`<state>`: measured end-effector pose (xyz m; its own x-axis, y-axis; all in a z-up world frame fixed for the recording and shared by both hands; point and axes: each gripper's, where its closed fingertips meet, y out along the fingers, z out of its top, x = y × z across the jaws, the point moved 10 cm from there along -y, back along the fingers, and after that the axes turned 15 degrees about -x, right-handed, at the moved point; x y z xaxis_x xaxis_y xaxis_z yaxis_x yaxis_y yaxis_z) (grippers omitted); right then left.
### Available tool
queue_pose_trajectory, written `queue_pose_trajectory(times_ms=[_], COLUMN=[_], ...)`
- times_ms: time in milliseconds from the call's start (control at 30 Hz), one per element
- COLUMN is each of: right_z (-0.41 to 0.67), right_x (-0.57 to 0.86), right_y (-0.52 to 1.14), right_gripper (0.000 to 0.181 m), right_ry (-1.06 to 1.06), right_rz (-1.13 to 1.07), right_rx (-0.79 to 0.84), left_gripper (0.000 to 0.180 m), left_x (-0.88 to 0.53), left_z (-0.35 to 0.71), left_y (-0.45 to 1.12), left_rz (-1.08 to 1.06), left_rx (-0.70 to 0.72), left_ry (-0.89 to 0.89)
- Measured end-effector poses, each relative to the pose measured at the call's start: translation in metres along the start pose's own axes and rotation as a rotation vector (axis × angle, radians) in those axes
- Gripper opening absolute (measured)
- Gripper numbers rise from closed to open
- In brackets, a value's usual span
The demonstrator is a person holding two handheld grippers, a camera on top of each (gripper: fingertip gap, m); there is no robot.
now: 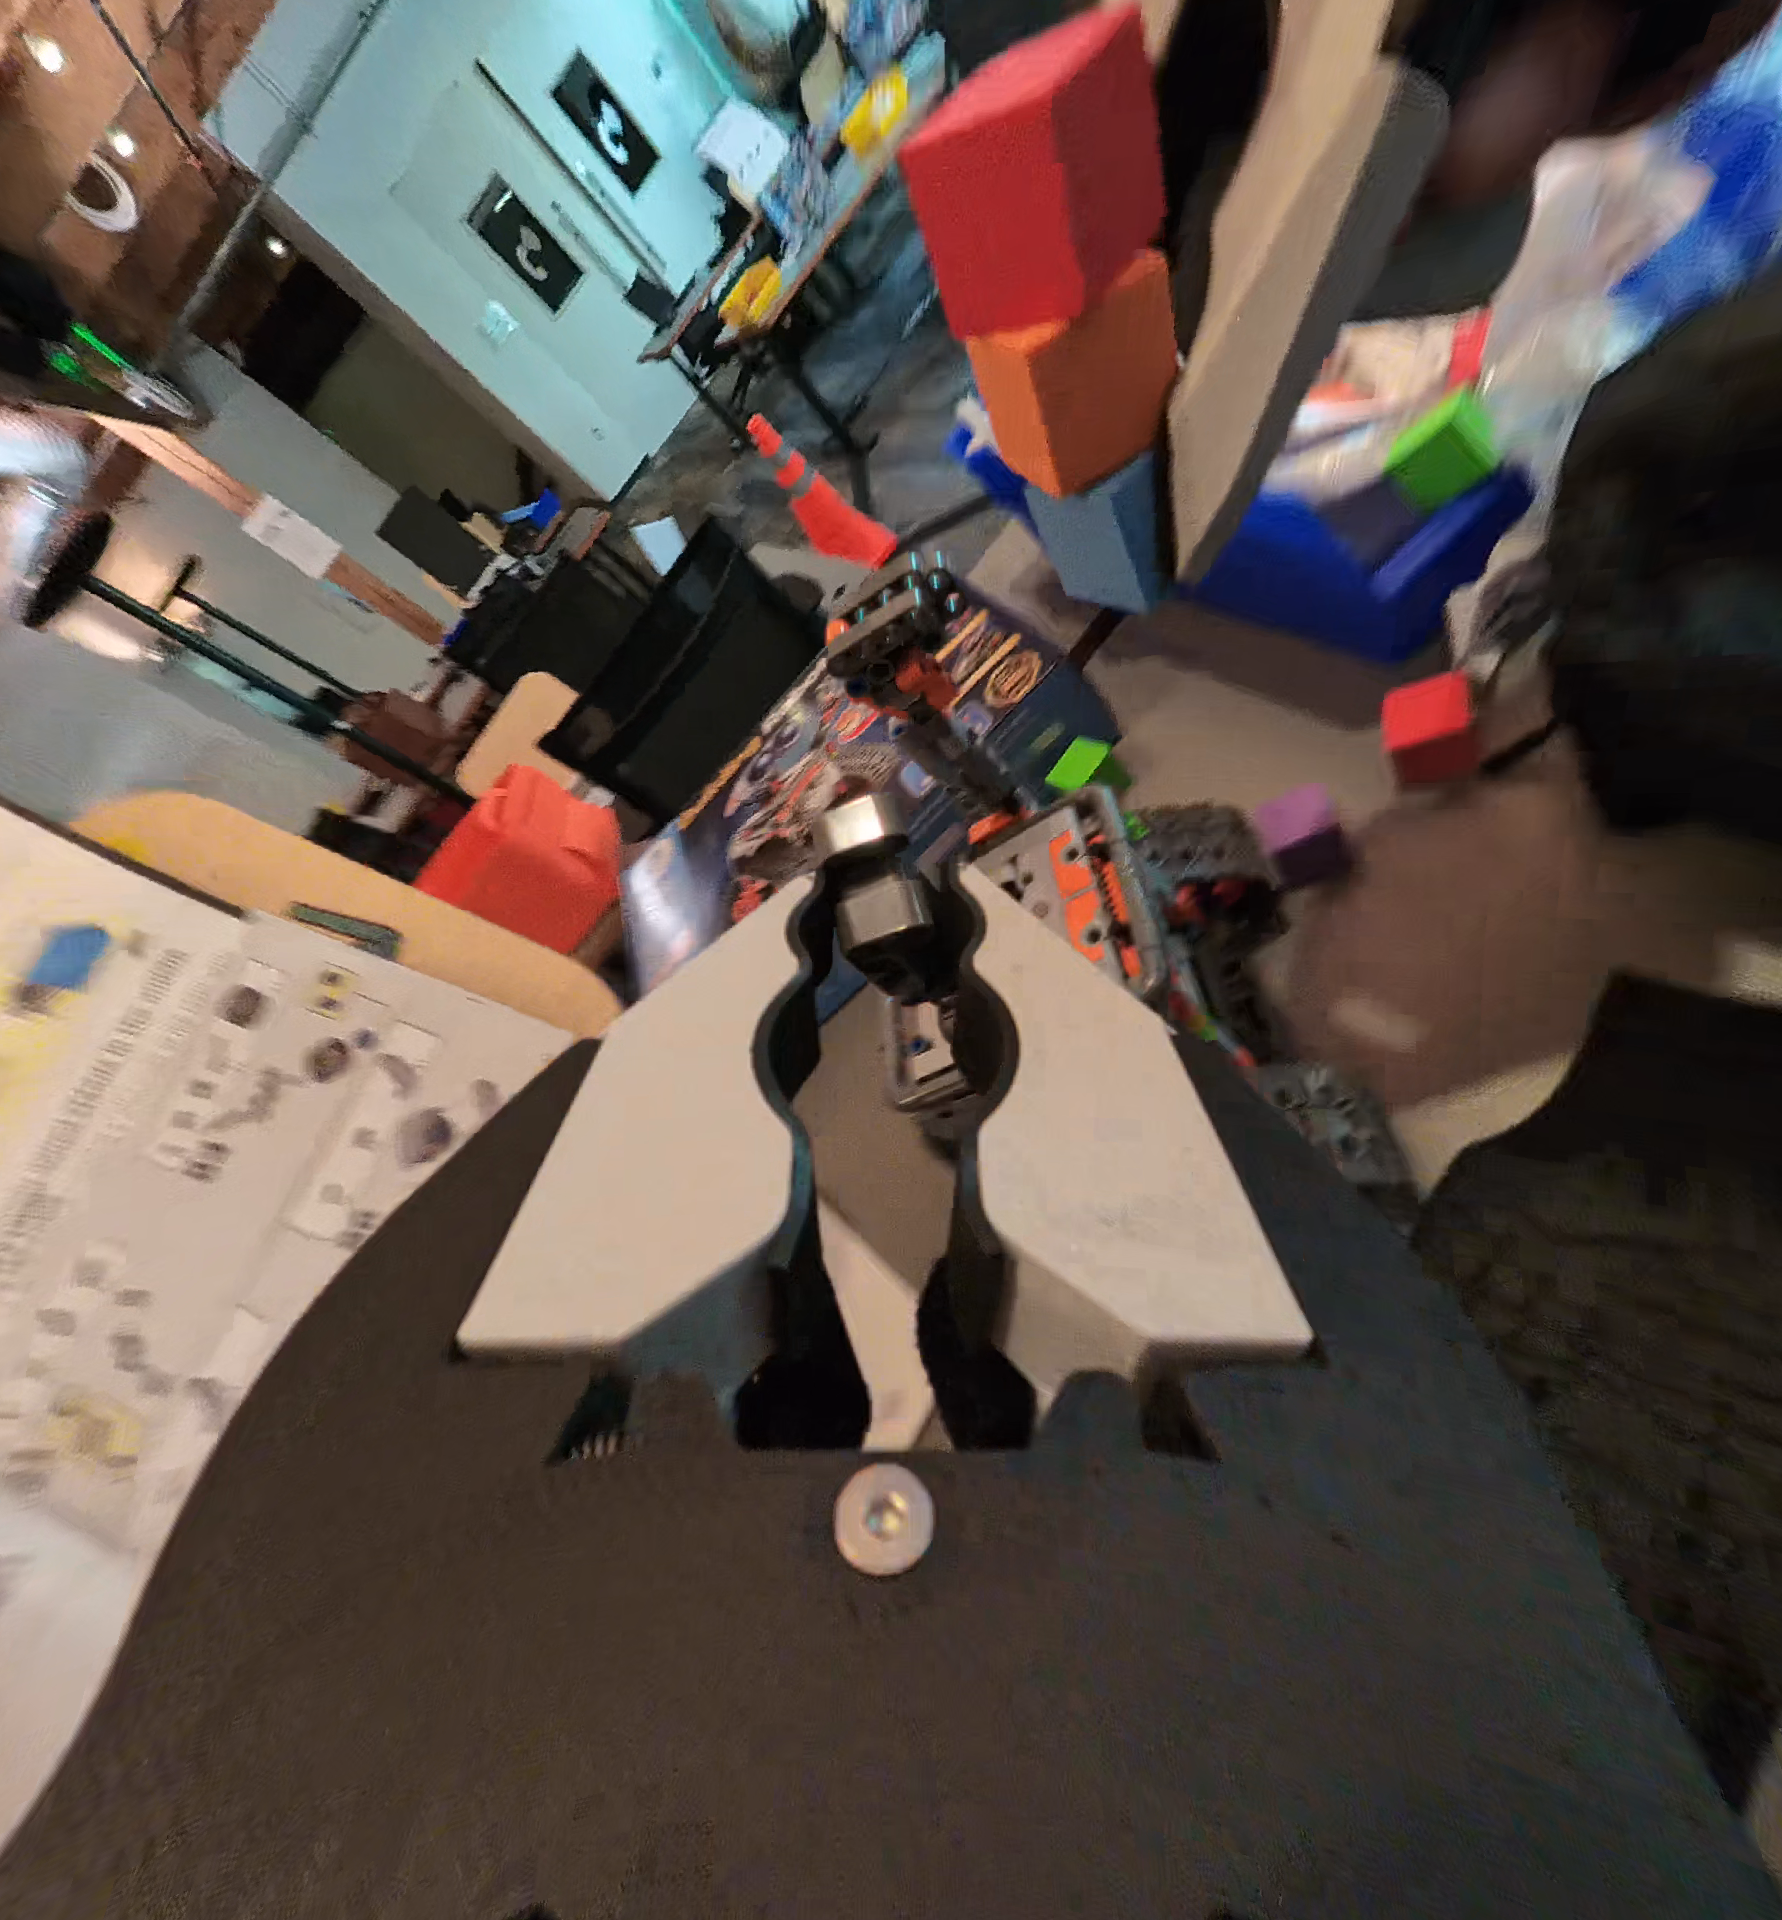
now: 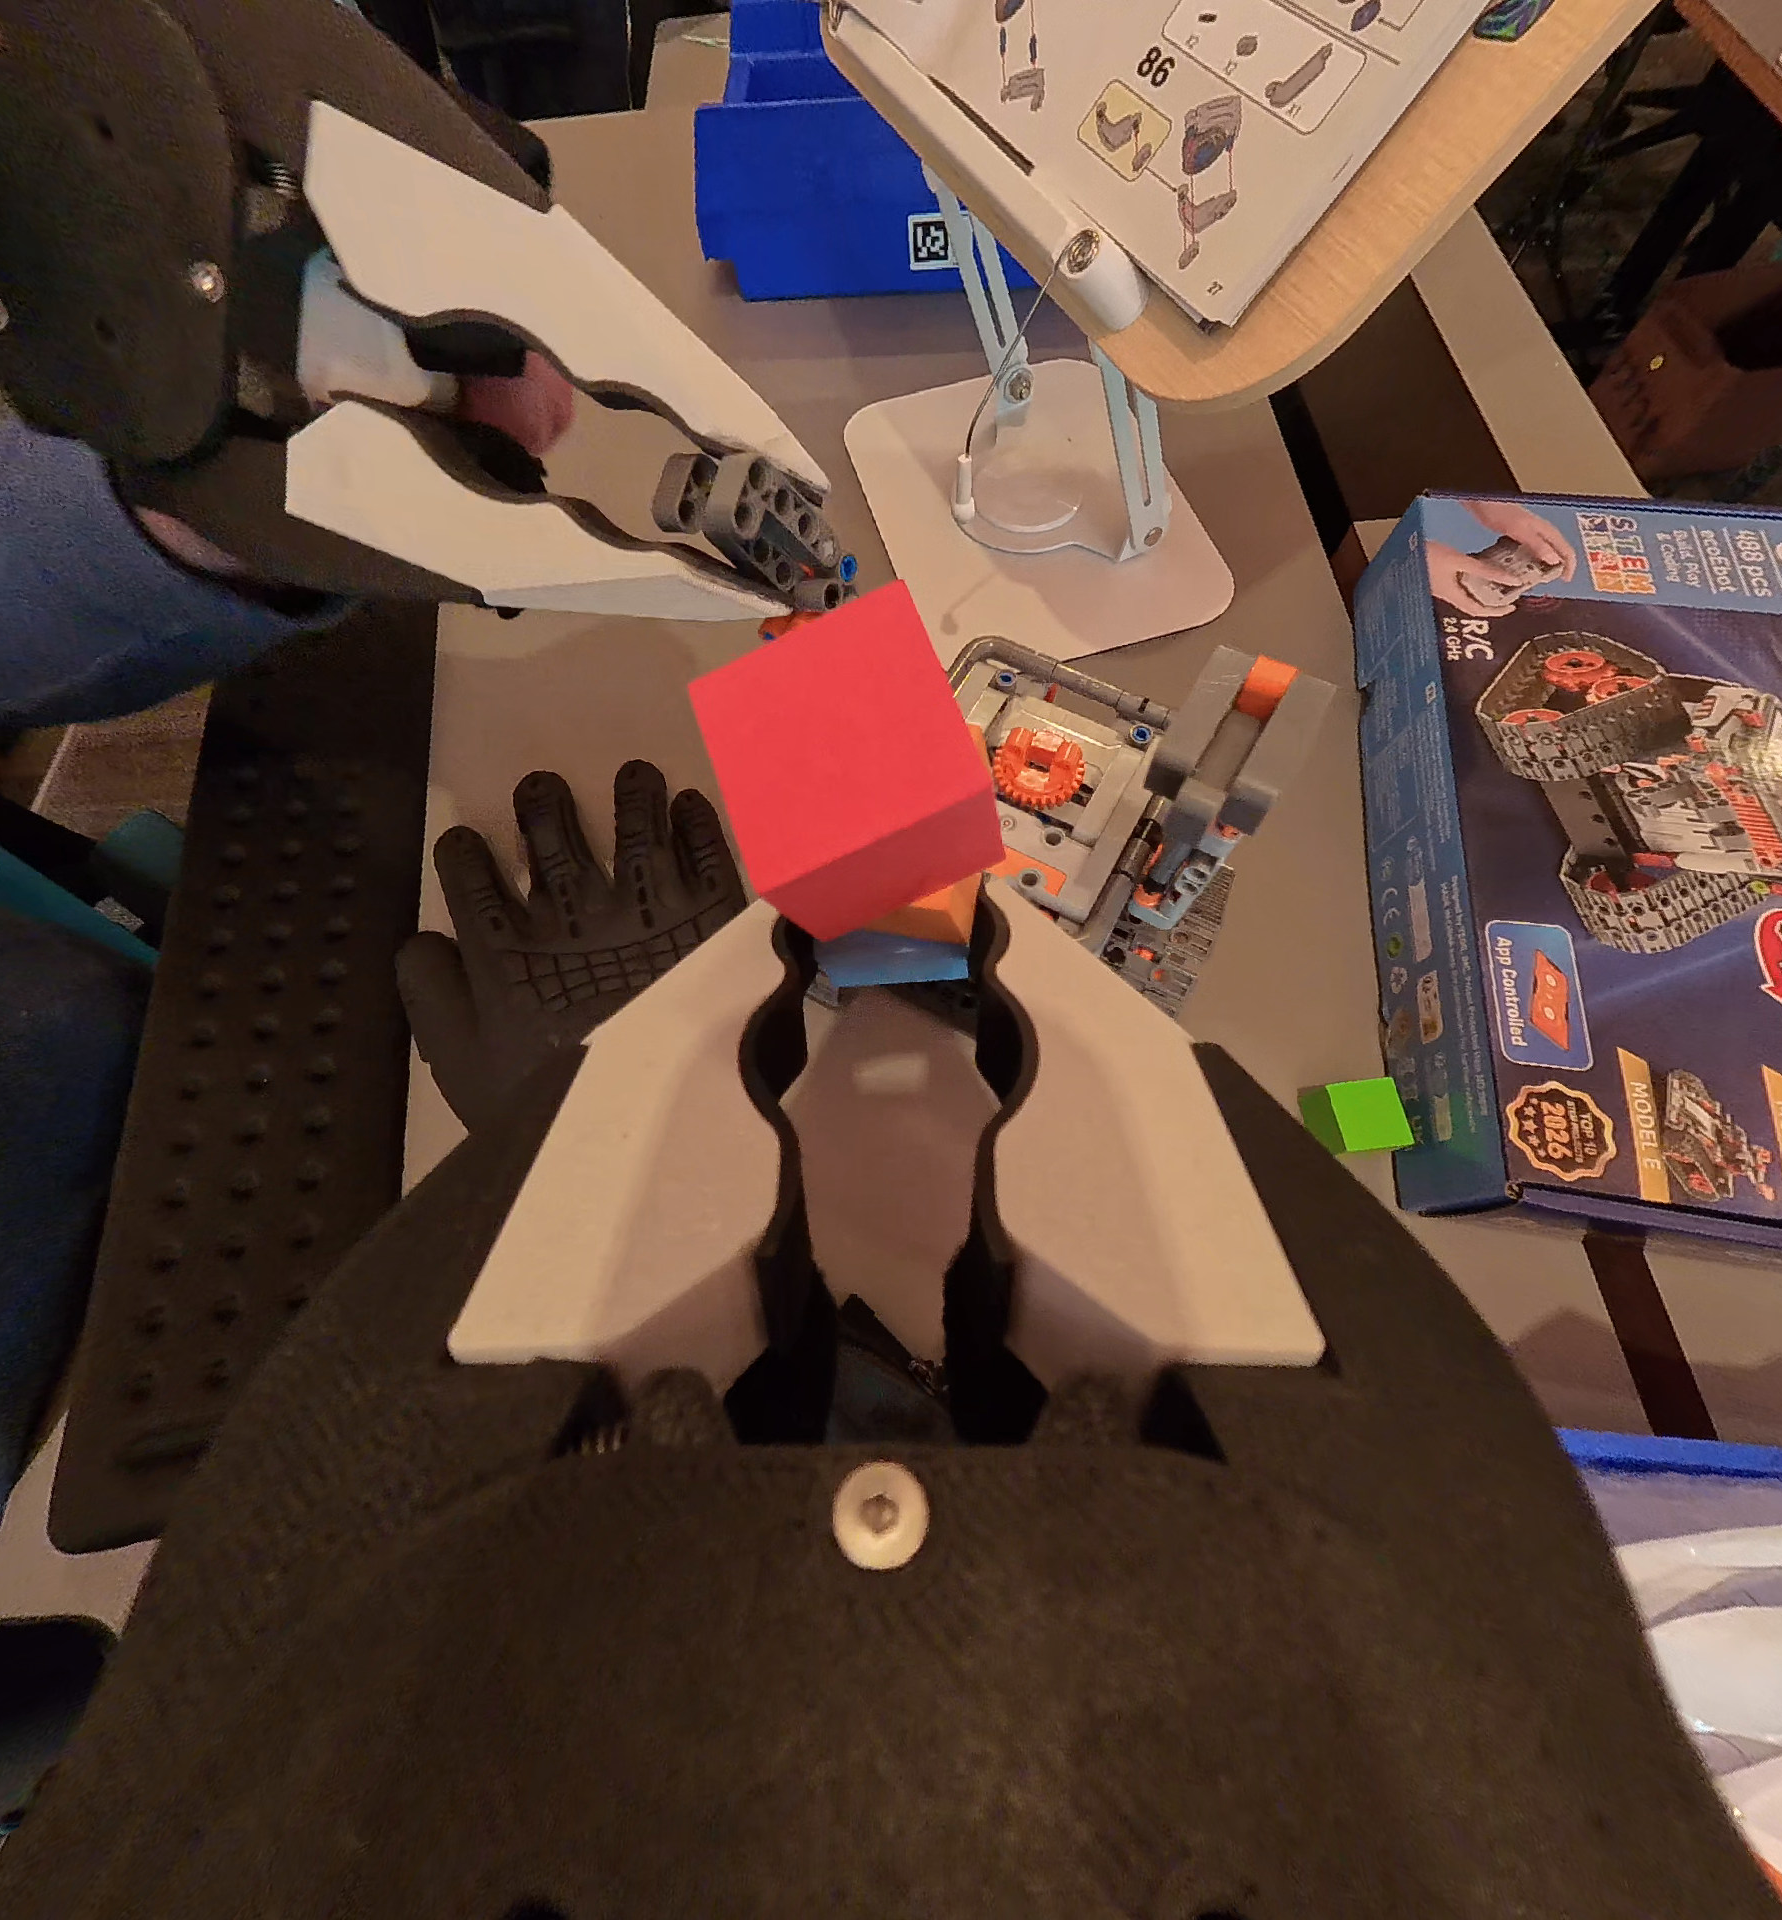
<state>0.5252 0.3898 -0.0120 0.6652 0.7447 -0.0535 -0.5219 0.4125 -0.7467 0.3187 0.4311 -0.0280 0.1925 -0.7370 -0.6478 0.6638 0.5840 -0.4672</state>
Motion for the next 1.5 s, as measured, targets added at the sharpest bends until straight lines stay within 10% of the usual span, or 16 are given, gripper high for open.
queue_pose_trajectory(times_ms=[233, 467, 633, 1067, 1233, 1500], right_z=[-0.005, -0.010, -0.009, -0.001, -0.001, -0.001], right_x=[0.000, -0.001, -0.002, 0.001, 0.002, 0.005], right_y=[-0.001, -0.003, -0.002, -0.004, -0.004, -0.006], right_gripper=[0.027, 0.027, 0.027, 0.027, 0.027, 0.027], right_ry=[0.001, 0.007, 0.005, -0.007, -0.011, -0.008], right_rz=[-0.003, 0.002, 0.010, 0.030, 0.036, 0.039], right_rx=[0.000, 0.017, 0.023, 0.034, 0.034, 0.034], left_gripper=[0.018, 0.060, 0.019, 0.017, 0.037, 0.018], left_x=[0.025, 0.015, 0.011, -0.067, -0.064, -0.062], left_z=[0.013, -0.007, -0.017, -0.041, -0.038, -0.030], left_y=[0.007, 0.004, 0.018, 0.045, 0.036, 0.034], left_rz=[0.205, 0.021, -0.086, -0.716, -0.744, -0.718], left_rx=[-0.167, -0.057, 0.026, 0.049, 0.101, 0.069], left_ry=[0.405, 0.162, 0.034, -0.563, -0.542, -0.483])
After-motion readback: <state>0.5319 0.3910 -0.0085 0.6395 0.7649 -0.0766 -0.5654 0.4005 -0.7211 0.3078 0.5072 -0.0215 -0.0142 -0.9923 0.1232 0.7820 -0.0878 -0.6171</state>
